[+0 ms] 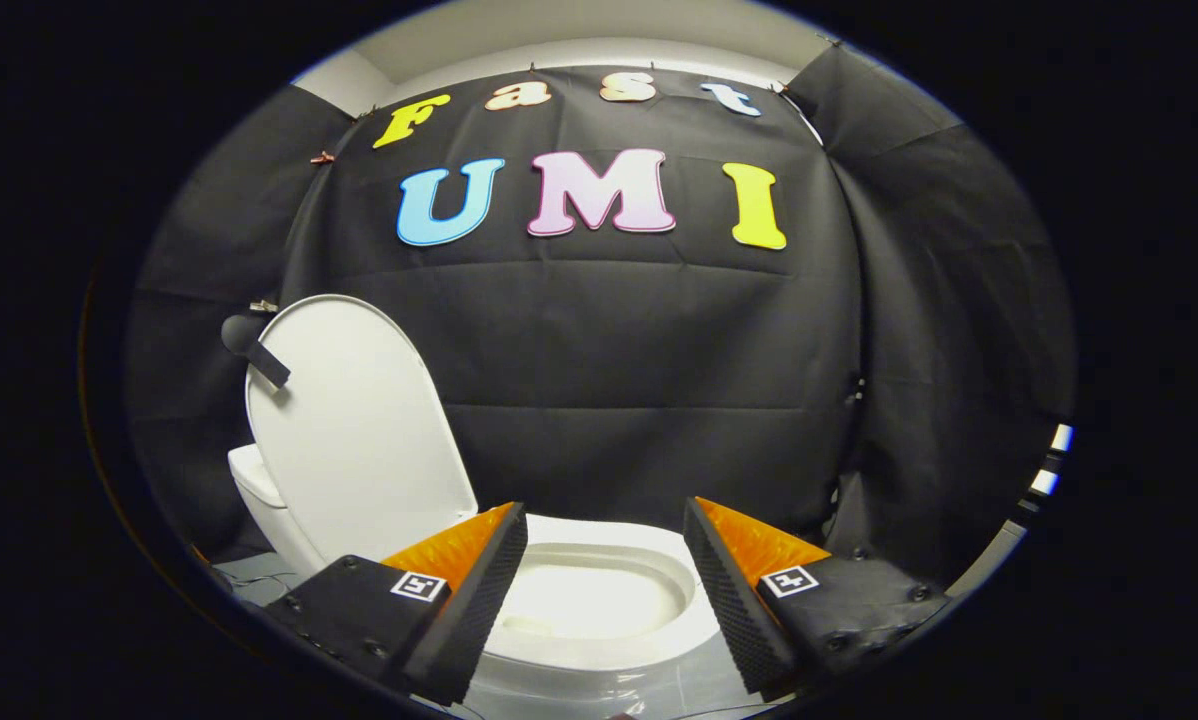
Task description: Open the toilet lid.
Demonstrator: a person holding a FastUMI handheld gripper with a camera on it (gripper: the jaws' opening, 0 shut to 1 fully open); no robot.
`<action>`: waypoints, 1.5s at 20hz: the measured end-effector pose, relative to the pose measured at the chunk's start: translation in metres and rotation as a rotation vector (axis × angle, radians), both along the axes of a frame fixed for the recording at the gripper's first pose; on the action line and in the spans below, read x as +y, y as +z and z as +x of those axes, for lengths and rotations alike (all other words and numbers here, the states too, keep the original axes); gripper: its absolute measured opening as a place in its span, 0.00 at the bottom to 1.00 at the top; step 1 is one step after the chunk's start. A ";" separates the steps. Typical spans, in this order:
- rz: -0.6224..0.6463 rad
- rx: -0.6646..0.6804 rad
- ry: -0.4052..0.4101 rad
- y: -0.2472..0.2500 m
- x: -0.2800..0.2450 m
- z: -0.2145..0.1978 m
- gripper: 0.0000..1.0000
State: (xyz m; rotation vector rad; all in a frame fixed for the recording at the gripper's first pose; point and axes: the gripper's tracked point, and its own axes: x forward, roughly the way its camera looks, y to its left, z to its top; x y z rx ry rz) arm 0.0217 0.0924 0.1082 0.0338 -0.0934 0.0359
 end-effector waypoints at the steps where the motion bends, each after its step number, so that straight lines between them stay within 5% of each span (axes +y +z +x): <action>1: -0.005 -0.002 -0.004 -0.002 -0.003 0.000 0.98; 30: -0.016 0.016 0.023 -0.005 -0.009 -0.015 0.99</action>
